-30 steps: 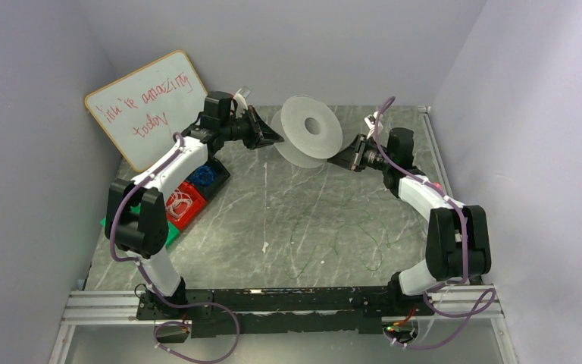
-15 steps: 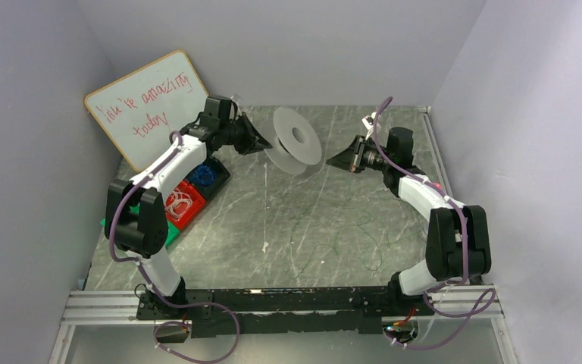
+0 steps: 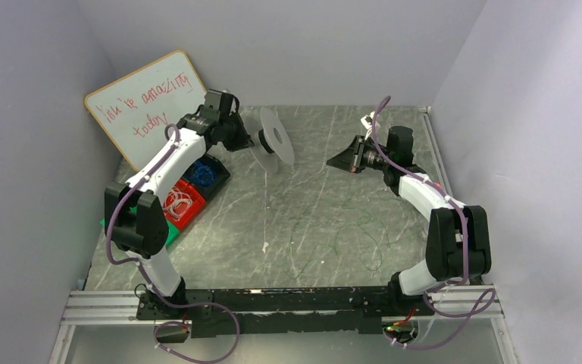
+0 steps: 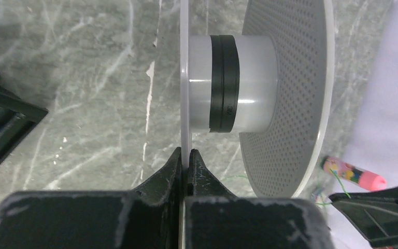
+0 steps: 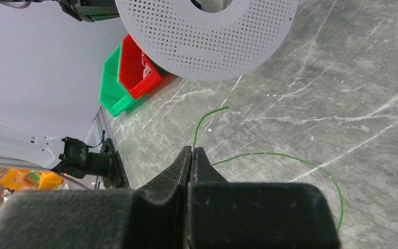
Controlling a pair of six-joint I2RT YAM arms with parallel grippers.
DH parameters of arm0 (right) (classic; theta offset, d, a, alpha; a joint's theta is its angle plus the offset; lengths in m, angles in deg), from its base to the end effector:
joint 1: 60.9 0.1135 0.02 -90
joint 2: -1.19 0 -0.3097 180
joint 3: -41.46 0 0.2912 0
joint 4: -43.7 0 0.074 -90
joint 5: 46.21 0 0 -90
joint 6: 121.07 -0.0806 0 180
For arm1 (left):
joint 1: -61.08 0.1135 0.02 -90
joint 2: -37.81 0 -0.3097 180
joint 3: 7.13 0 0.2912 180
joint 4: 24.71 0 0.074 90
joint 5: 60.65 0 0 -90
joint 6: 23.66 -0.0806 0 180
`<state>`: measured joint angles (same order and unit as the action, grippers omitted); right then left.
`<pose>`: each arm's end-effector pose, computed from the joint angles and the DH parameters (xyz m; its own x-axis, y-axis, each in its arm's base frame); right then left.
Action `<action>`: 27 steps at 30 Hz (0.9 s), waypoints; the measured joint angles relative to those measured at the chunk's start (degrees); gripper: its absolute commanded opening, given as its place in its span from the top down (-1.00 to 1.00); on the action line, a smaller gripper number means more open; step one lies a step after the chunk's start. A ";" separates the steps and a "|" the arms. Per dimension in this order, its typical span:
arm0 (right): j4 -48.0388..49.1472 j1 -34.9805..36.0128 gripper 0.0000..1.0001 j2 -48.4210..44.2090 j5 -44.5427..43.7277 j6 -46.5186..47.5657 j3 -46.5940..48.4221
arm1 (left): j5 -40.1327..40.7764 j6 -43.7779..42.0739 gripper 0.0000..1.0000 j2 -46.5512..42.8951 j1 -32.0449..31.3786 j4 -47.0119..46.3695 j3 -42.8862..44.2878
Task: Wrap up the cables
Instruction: Place the cable reel at the center of the board.
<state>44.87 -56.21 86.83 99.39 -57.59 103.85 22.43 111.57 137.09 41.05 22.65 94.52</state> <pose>0.3681 0.0969 0.2624 -0.6961 0.1960 -0.6907 -0.5559 0.4616 0.6913 0.4381 -0.1700 0.3223 -0.7660 -0.4709 -0.4376 -0.1757 0.8082 -0.5621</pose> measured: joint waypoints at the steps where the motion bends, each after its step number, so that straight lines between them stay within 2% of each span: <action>1: -0.09 0.00 1.00 0.00 -0.02 0.02 0.02 | 1.01 -0.72 0.95 0.00 -0.24 0.07 0.24; 9: -0.33 0.00 1.00 0.00 -0.04 0.63 0.02 | 8.94 -9.38 0.95 0.63 -3.50 2.12 3.17; 14: -0.63 0.00 1.00 -0.22 -0.07 1.14 0.02 | 11.13 -16.33 0.95 4.37 -4.24 -0.90 7.43; 20: -1.05 0.00 1.00 -0.26 -0.15 1.79 0.02 | 14.49 -22.95 0.95 16.37 -4.07 -0.68 20.92; 27: -1.51 0.00 1.00 -0.87 -0.46 2.47 0.04 | 17.33 -24.55 0.95 27.26 -2.62 0.15 32.83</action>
<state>43.36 -56.21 85.96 98.93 -55.12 103.89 39.76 87.03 164.35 38.42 22.80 127.35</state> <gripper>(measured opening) 0.010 0.047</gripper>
